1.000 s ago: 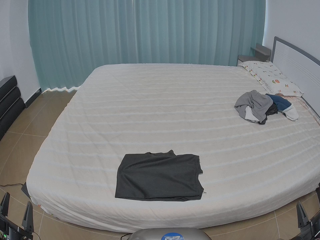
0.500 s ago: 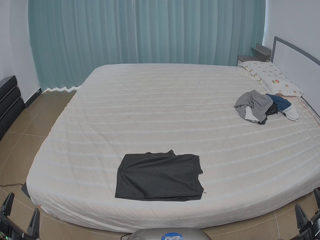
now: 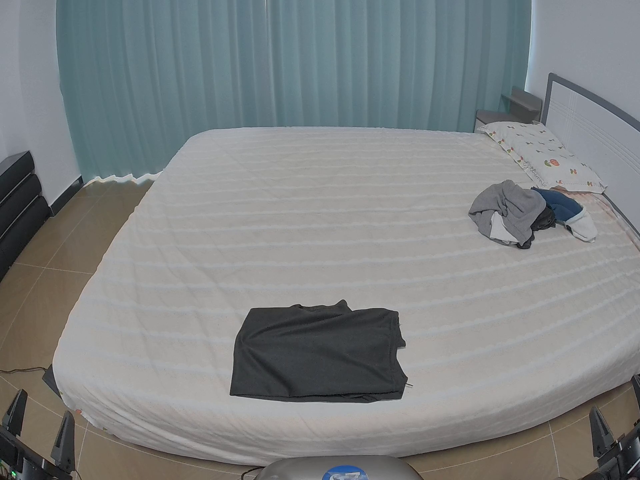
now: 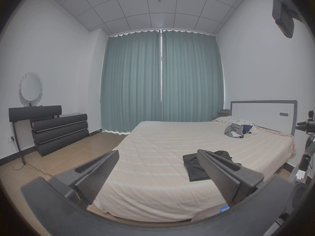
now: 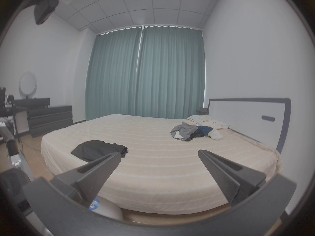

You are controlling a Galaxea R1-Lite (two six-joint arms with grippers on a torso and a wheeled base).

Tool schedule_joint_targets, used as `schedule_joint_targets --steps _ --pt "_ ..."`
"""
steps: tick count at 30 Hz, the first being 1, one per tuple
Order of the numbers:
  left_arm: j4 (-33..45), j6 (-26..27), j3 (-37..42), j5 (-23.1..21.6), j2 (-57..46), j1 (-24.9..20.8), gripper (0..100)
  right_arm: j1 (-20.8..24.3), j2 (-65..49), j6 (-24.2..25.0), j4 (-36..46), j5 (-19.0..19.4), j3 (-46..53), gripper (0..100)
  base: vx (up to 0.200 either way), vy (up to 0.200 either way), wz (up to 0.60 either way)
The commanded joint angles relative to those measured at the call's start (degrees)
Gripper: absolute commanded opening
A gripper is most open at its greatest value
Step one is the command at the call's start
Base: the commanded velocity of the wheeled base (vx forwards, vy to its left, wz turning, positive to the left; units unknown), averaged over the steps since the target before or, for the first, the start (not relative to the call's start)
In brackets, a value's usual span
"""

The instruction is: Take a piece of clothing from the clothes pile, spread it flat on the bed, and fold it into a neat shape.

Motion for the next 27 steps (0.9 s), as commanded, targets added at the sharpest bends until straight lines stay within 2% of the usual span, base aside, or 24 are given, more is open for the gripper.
schedule_joint_targets --steps 1,2,5,8,11,15,27 --pt "0.9 0.2 0.9 -0.4 -0.9 0.0 100 -0.1 -0.5 -0.1 1.3 -1.5 -0.7 100 0.0 0.0 0.0" --pt "1.0 -0.2 0.9 -0.2 -0.9 0.0 100 0.0 -0.6 -1.5 1.6 -3.3 -0.8 100 0.0 0.0 0.0" --pt "1.0 -0.2 0.9 -0.2 -0.9 0.0 100 0.0 -0.6 -1.5 1.6 -3.5 -0.8 100 0.0 0.0 0.0" --pt "0.9 0.2 0.9 -0.4 -0.9 0.0 100 0.1 -0.6 4.1 1.3 -4.6 -0.7 100 0.0 0.0 0.0" --pt "0.9 0.3 0.9 -0.5 -0.9 0.0 100 0.0 -0.6 4.3 1.4 -3.7 0.6 100 0.0 0.0 0.0" --pt "0.9 0.8 0.9 -0.5 -0.9 0.0 100 0.1 -0.6 1.7 1.8 -2.8 0.4 100 0.0 0.0 0.0" --pt "1.0 0.7 0.9 -0.4 -0.9 0.0 100 0.1 -0.8 1.1 -1.2 -0.8 1.5 100 0.0 0.0 0.0"
